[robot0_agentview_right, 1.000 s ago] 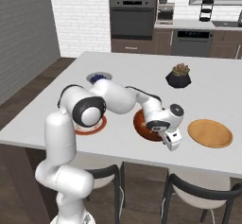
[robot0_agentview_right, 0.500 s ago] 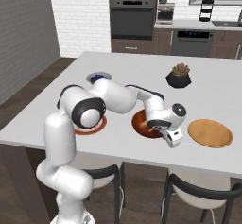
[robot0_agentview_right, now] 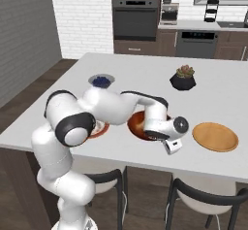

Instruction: Pick the chicken drumstick and carrot from their plates and place them in the bowl. Then put the bowl in the fridge.

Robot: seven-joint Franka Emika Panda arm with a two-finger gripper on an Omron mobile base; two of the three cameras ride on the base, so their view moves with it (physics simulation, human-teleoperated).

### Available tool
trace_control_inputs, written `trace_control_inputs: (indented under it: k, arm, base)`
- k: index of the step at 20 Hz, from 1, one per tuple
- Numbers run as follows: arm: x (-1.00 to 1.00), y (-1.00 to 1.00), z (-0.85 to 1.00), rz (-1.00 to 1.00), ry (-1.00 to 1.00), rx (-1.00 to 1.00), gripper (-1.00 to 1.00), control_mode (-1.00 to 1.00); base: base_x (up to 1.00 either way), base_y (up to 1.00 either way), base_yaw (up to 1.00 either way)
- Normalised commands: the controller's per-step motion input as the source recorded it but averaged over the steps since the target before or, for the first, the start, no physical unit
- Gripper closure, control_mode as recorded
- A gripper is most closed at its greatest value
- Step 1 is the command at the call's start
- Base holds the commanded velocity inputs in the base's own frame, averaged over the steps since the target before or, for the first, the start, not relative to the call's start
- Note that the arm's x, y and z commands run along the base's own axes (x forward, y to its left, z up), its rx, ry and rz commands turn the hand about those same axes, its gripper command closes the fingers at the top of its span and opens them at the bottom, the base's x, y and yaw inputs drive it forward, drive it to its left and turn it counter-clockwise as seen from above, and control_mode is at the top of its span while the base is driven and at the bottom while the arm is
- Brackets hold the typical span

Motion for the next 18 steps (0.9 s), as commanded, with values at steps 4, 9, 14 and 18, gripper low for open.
trace_control_inputs:
  k: [4, 9, 14, 18]
  arm:
    - [-0.41, 0.80, 0.42, -0.10, -0.19, 0.07, 1.00, -1.00]
    - [-0.56, 0.70, 0.74, -0.04, -0.18, -0.01, 1.00, -1.00]
    - [-0.65, 0.53, 1.00, 0.00, -0.09, -0.07, 1.00, -1.00]
    - [-0.83, 0.02, 1.00, 0.00, 0.06, 0.05, 1.00, -1.00]
  base:
    - [0.00, 0.00, 0.00]
    - [0.00, 0.00, 0.00]
    - [0.00, 0.00, 0.00]
    - [0.00, 0.00, 0.00]
